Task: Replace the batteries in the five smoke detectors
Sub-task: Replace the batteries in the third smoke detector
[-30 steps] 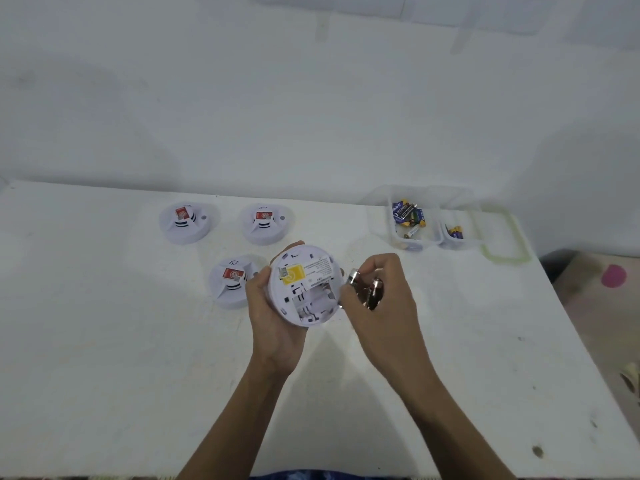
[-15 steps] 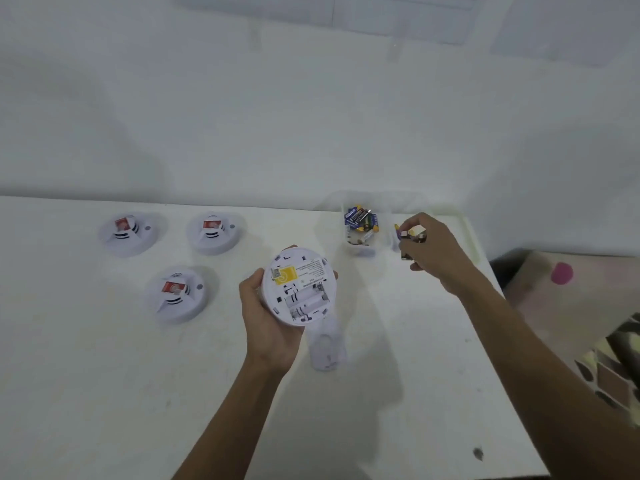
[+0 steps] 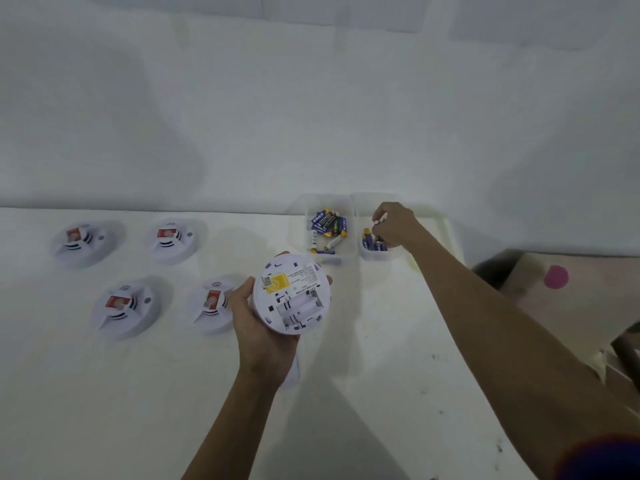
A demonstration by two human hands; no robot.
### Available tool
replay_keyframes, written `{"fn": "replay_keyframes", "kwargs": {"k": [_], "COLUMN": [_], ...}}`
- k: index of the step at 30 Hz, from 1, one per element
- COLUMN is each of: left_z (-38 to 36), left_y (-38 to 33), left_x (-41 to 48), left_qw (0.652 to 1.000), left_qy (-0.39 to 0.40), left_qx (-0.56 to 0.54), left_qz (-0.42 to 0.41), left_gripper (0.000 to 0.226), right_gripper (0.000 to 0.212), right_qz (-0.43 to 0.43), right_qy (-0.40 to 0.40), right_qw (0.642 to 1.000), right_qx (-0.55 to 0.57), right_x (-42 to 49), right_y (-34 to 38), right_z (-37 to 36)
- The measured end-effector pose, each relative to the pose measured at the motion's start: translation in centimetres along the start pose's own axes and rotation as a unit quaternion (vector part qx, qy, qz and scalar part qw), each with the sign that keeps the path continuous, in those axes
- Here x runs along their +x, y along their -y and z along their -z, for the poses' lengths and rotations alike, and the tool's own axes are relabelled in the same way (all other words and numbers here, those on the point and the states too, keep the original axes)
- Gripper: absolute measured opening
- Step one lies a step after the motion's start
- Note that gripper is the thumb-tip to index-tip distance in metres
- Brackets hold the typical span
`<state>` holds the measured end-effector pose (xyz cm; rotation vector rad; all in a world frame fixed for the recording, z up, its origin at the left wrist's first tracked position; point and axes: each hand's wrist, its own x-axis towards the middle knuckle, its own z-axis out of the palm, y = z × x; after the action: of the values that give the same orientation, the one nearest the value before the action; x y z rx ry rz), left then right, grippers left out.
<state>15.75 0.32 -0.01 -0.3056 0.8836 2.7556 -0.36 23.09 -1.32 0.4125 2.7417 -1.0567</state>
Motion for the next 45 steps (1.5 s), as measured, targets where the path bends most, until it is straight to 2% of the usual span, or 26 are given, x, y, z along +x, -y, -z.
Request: {"fn": "replay_keyframes", "kwargs": {"k": [4,9,13,18,22,25,26,28,32,35,40,45], "left_z": [-0.3,-0.2,0.1,0.0,0.1,0.2,0.4,0.8,1.3,1.6,1.8,2.4], "left_y": [1.1,1.8,1.9,1.8,1.5,1.2,1.1,0.9,0.7,0.8,0.9,0.5], "left_x": [0.6,1.4,1.8,2.1,2.1,2.2,2.3,2.4,2.5,2.6,2.7,2.8], "left_qw": [1.0,0.999,1.0,0.999,0.999,1.0,1.0,0.999,0.999,0.999,0.999,0.998], "left_qy": [-0.022,-0.031,-0.028,-0.037,-0.032,-0.021,-0.018,-0.012,-0.003,-0.009,-0.009,-0.026], "left_qx": [-0.002,-0.01,-0.013,-0.021,-0.026,-0.008,-0.004,-0.01,-0.016,-0.016,-0.022,-0.04], "left_qz": [-0.004,0.006,0.0,-0.001,0.0,-0.016,-0.025,-0.034,-0.04,-0.039,-0.047,-0.038], "left_gripper": [0.052,0.062,0.054,0.052,0.052,0.06,0.056,0.049,0.058,0.064,0.061,0.056], "right_gripper": [0.019,0.024,0.026,0.023,0.021,0.022,0.023,0.023,0.022,0.022,0.017,0.028], "right_qz": [0.013,0.032,0.042,0.073,0.132,0.186,0.198,0.22,0.281,0.295,0.314,0.299], "right_qy": [0.024,0.043,0.027,-0.017,-0.062,-0.049,-0.039,-0.045,-0.107,-0.085,-0.041,-0.034], "right_qw": [0.998,0.98,0.967,0.957,0.956,0.951,0.947,0.933,0.872,0.862,0.836,0.829], "right_qx": [-0.064,-0.194,-0.251,-0.282,-0.253,-0.243,-0.25,-0.28,-0.386,-0.404,-0.448,-0.471], "right_x": [1.7,2.4,2.5,2.9,3.8,4.5,4.8,5.1,5.6,5.9,6.2,6.4], "right_y": [-0.5,-1.5,-2.4,-1.5,0.1,1.1,1.4,1.8,2.3,2.9,3.4,3.0], "right_z": [-0.7,-1.7,-2.0,-1.6,-1.2,-1.7,-2.1,-2.9,-4.2,-5.1,-6.0,-6.7]}}
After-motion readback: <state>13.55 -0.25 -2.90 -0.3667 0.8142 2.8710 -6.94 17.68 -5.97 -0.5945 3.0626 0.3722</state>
